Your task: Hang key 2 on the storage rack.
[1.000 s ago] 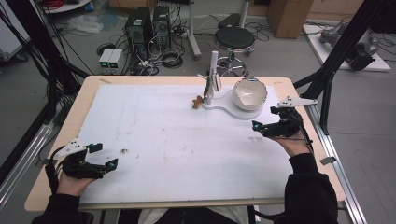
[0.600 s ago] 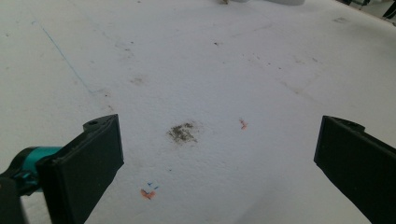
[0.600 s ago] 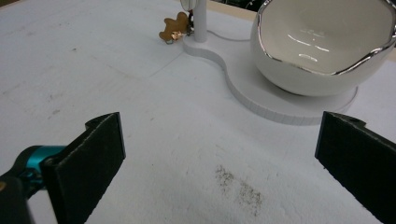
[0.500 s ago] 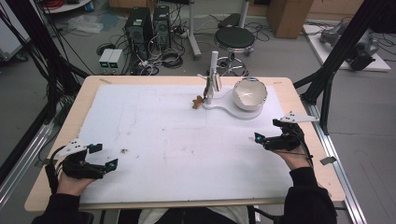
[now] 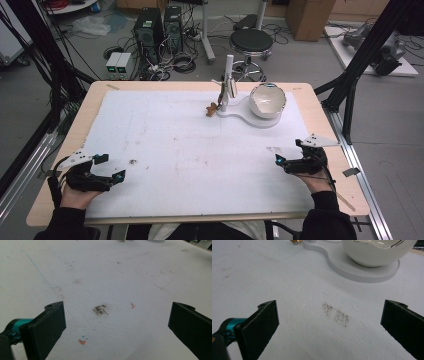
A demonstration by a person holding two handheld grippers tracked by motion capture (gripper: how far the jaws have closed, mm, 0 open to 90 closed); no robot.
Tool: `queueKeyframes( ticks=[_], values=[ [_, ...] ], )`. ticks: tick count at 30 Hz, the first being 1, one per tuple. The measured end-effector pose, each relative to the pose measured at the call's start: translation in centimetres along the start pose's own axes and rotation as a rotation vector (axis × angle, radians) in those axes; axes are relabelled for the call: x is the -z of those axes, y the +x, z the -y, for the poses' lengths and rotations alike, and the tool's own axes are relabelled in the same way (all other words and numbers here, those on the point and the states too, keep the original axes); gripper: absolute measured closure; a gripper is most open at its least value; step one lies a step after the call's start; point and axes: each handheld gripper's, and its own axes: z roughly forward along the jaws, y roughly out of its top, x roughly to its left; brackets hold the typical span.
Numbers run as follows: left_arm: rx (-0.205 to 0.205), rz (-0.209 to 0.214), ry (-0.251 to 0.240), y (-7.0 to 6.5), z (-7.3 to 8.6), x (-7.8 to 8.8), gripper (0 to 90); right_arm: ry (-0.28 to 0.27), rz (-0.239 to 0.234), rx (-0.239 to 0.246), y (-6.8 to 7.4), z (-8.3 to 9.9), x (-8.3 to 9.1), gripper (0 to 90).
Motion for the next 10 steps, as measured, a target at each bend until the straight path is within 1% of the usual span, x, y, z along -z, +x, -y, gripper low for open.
queueKeyframes(
  ticks=[1, 2, 10],
  values=[
    [-0.001, 0.000, 0.002, 0.00, 0.00, -0.02, 1.7, 0.000, 0.000, 0.000, 0.00, 0.00, 0.00, 0.6],
    [0.001, 0.000, 0.001, 0.01, 0.00, -0.06, 1.7, 0.011, 0.010, 0.012, 0.00, 0.25, 0.02, 0.6],
    [-0.003, 0.005, 0.009, 0.25, 0.04, -0.23, 1.7, 0.009, 0.005, 0.014, 0.16, 0.46, 0.15, 0.6]
  ],
)
